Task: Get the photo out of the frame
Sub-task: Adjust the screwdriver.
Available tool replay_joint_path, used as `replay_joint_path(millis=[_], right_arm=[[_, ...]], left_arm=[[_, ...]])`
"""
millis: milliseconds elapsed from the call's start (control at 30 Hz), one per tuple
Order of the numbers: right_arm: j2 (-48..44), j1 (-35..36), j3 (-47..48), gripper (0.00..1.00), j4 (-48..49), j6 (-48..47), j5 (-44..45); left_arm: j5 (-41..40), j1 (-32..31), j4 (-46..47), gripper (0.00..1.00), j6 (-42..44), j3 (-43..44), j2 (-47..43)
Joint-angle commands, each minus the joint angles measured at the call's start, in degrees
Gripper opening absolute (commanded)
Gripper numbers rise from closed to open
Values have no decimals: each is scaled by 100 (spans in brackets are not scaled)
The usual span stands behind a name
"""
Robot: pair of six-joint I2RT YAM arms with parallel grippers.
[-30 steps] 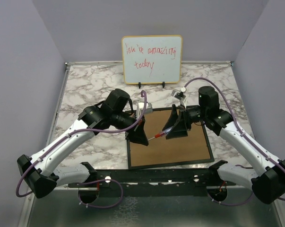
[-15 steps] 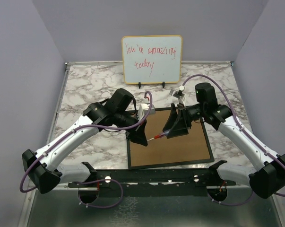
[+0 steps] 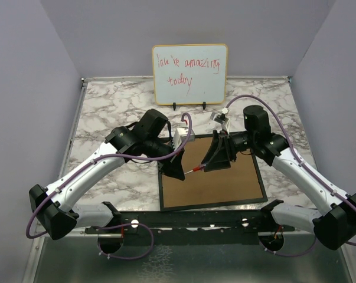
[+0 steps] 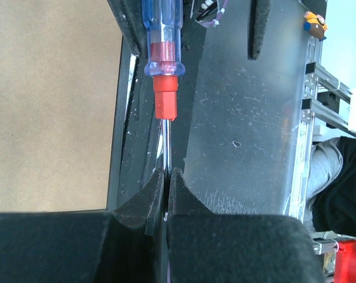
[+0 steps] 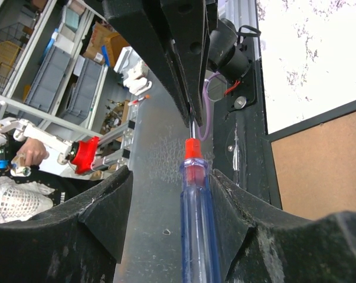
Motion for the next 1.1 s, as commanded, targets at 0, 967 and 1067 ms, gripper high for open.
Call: replay_joint_path(millis=[0, 967, 1067], right_arm=[[-141, 54, -99, 57, 36, 24, 289], [-274, 69, -267, 1, 398, 334, 562], [-249, 63, -233, 1, 96, 263, 1172]], left_arm=[[-147, 17, 102, 0, 85, 143, 6], [-792, 34, 366, 33, -252, -94, -204], [-1413, 76, 502, 63, -462, -115, -286]])
